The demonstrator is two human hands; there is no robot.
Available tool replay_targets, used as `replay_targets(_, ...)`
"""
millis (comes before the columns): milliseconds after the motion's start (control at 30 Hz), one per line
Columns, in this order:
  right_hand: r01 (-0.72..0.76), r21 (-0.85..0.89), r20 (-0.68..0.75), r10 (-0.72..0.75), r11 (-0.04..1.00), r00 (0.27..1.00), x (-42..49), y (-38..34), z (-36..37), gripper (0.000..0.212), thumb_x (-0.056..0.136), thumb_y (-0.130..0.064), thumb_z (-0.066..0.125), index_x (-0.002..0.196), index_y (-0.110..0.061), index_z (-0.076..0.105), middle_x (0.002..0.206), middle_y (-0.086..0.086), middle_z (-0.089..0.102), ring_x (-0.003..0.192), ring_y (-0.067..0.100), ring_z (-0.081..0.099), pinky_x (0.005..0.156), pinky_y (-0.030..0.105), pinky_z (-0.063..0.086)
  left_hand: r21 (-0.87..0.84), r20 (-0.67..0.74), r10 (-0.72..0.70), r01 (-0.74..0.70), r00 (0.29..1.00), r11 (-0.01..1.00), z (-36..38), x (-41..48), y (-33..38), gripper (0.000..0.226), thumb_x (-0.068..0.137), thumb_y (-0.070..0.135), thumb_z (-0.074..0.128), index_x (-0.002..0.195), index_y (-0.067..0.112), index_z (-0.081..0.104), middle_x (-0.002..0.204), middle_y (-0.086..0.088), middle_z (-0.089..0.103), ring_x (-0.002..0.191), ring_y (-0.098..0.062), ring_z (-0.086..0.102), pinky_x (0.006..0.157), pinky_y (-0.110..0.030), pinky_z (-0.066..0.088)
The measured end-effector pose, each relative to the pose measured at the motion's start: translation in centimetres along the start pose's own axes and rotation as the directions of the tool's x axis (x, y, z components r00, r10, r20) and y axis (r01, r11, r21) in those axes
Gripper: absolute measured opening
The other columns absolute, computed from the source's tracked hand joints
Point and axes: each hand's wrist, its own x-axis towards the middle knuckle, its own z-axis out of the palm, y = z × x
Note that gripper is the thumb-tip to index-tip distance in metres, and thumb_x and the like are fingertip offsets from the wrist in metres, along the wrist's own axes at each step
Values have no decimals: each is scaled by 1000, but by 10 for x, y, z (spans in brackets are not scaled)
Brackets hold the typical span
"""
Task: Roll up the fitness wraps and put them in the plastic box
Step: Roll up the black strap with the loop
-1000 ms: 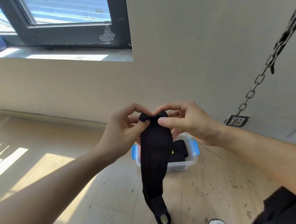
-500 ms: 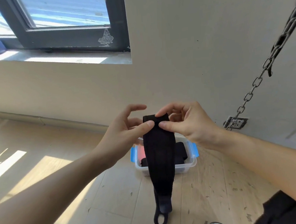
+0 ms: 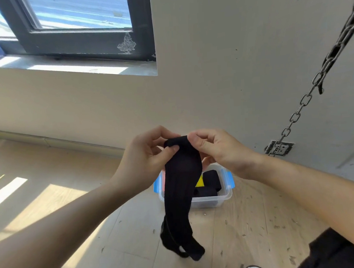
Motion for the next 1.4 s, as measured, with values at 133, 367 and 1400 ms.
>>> replay_targets(133,-4,170,-37,10,985,999,1,3,1,27,97,-21,62,119,-7,68,102,24,74,90,35,71,82,52,56,67,-46,66,-63,997,996,1,2,2,23,92,-2,70,95,20,73,90,0,76,76,-36,71,73,-55,60)
replay_targets(367,86,159,-102,-71,983,992,1,4,-1,17,97,-3,62,112,-7,69,95,18,76,83,25,74,78,40,61,-137,170,-293,317,941,938,-6,1,6,42,85,16,77,124,21,63,107,-9,77,95,-30,76,80,-39,63)
replay_targets(1400,114,144,-74,-104,983,992,1,5,-2,21,92,-1,67,111,-9,71,94,8,77,90,22,75,83,40,62,-124,284,-279,324,917,938,-9,4,2,34,95,31,69,127,20,65,115,-4,76,107,-22,73,95,-43,58)
